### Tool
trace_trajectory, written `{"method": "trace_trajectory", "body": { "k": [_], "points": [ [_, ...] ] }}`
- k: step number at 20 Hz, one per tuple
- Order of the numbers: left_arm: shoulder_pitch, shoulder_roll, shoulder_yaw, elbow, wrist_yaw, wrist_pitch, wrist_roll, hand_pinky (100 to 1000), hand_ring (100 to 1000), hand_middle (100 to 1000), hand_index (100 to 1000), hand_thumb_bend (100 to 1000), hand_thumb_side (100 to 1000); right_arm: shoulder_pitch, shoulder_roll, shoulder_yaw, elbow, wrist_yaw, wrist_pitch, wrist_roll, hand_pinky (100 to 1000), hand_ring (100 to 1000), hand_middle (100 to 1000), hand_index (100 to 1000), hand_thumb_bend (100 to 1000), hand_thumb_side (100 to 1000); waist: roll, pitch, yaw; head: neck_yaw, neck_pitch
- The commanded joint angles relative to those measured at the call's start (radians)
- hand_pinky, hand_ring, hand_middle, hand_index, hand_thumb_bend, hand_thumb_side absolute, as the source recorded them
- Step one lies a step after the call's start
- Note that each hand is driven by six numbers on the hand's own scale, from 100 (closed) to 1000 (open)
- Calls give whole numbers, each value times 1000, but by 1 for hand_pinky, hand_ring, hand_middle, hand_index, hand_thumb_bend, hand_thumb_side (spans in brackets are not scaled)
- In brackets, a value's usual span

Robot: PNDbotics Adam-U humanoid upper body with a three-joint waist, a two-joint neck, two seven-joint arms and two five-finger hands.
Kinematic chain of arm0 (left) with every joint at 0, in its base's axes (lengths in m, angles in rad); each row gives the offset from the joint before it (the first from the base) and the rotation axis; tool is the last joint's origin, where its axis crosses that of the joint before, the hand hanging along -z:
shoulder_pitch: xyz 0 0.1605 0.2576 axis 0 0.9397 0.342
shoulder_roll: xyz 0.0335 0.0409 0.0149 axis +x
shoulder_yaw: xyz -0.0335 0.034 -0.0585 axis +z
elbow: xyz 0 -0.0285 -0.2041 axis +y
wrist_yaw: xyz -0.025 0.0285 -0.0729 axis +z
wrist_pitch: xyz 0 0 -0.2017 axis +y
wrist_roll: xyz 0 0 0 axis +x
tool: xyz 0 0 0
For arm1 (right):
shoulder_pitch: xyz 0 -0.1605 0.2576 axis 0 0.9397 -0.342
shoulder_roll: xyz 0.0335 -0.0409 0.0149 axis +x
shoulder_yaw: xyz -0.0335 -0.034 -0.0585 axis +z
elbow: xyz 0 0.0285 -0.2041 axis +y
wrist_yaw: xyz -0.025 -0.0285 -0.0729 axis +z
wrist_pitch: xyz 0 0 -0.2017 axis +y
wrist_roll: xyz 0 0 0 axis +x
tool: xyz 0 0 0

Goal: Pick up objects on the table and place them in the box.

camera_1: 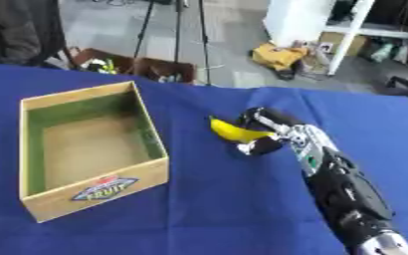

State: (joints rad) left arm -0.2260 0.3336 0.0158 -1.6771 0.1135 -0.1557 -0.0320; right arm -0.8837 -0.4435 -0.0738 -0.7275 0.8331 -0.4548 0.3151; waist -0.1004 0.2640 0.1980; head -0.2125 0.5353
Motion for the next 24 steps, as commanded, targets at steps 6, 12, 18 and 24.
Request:
{"method": "trace_trajectory", "body": {
  "k": [6,12,18,24],
  "points": [
    [-9,12,-1,-23,3,0,1,643,637,667,770,439,907,-1,-9,7,17,33,4,8,720,555,636,706,165,309,9,-10,1,-4,-12],
    [-8,12,-1,-23,3,1,1,643,637,667,770,437,908,-3,-13,2,-2,40,8,-51,652,399,565,647,100,260,9,-11,-2,-4,-12],
    [-4,11,-1,-22,4,1,2,643,638,667,770,436,908,-13,-25,0,-42,34,-6,-87,654,402,565,647,100,259,9,-16,-6,-1,-9],
    [1,9,0,-21,4,1,2,643,638,667,770,437,908,-37,-38,-3,-95,28,-18,-87,655,405,569,650,100,256,10,-25,-12,4,-4]
  ]
}}
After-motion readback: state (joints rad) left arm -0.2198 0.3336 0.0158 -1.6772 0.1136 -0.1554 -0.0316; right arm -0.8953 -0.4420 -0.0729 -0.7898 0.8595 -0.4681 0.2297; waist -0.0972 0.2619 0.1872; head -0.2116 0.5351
